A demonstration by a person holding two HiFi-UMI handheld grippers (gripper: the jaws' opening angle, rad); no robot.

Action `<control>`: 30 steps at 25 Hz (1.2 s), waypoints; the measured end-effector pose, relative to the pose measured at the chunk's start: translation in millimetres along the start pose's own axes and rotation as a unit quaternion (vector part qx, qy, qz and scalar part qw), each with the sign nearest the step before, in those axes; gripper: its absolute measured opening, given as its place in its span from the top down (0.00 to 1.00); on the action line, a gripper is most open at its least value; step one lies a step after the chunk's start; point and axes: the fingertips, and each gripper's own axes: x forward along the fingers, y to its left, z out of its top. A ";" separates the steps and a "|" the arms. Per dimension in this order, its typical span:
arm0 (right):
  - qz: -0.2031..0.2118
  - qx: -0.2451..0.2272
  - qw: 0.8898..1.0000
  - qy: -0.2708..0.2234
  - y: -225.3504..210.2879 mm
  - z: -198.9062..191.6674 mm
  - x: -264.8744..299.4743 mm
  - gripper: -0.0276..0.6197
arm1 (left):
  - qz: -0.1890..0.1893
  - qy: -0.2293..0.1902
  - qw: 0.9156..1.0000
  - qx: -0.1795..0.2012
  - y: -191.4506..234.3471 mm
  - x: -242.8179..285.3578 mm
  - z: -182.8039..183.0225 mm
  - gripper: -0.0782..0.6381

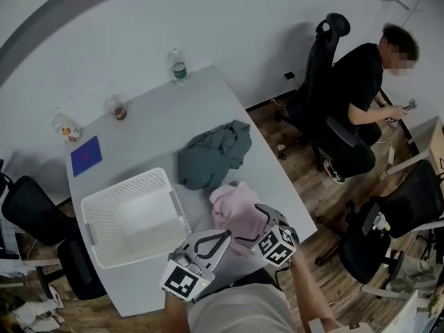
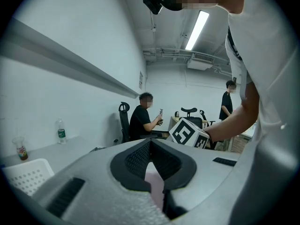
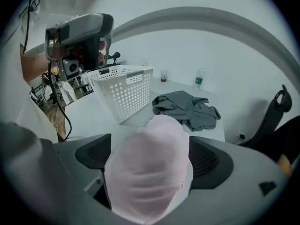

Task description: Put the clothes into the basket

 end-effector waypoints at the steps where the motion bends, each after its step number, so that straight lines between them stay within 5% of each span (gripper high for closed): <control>1: 0.001 0.002 1.000 0.005 -0.7 -4.0 3.1 0.19 | -0.002 0.002 1.000 0.000 -0.9 1.6 -0.9 0.88; 5: 0.008 0.013 1.000 0.023 -1.1 -16.0 14.1 0.07 | -0.008 0.008 1.000 0.001 -4.4 5.8 -3.1 0.88; 15: 0.017 0.027 0.998 0.049 -5.6 -29.6 32.8 0.07 | -0.009 0.017 1.000 -0.008 -4.1 15.9 -10.5 0.88; 18: 0.018 0.030 0.998 0.060 -7.8 -34.1 40.5 0.07 | -0.020 0.021 0.999 0.017 -3.6 19.3 -17.2 0.88; 30: 0.029 0.081 0.991 0.099 -15.1 -74.2 72.6 0.07 | -0.021 0.033 0.999 -0.010 -2.0 29.7 -24.5 0.88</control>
